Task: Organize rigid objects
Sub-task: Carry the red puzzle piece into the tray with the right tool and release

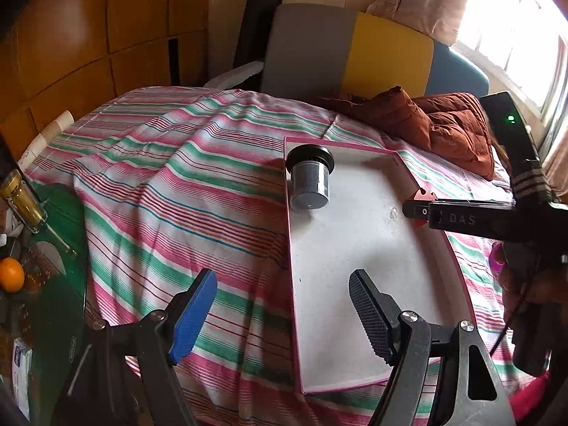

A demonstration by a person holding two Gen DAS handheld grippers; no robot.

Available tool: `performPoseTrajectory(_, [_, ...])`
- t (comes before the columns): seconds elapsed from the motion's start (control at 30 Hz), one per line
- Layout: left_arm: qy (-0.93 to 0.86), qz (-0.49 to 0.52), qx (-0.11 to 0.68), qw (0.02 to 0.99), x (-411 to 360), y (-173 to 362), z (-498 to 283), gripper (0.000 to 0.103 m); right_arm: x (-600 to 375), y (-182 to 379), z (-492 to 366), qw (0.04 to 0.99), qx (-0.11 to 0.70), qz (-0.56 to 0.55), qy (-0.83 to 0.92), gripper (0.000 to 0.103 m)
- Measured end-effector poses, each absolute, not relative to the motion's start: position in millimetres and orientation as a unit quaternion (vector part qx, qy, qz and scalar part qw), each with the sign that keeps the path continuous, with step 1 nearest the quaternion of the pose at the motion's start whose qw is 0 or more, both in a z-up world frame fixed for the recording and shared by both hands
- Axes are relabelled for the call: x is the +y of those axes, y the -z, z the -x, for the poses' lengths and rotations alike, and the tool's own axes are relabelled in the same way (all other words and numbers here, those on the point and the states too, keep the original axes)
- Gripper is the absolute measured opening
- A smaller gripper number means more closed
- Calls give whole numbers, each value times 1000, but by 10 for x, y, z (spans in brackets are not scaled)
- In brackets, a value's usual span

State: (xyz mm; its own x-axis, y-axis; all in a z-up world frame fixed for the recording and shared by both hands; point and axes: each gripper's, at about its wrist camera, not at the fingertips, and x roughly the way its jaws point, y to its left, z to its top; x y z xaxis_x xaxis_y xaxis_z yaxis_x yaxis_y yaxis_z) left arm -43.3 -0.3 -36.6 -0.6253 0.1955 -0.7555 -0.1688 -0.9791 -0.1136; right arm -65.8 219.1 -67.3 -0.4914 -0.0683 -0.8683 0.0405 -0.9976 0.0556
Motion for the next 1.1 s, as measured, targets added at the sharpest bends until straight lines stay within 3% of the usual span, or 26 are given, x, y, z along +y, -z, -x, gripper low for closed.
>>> performPoseTrajectory(0.53, [-901,422,-7,96,10,364,448,77,2172,946,1145,-8,47,-519,854,48])
performPoseTrajectory(1.1, [-905,414,-7,99,7,287,383,78,2214,728,947,2,-2,-496,868,49])
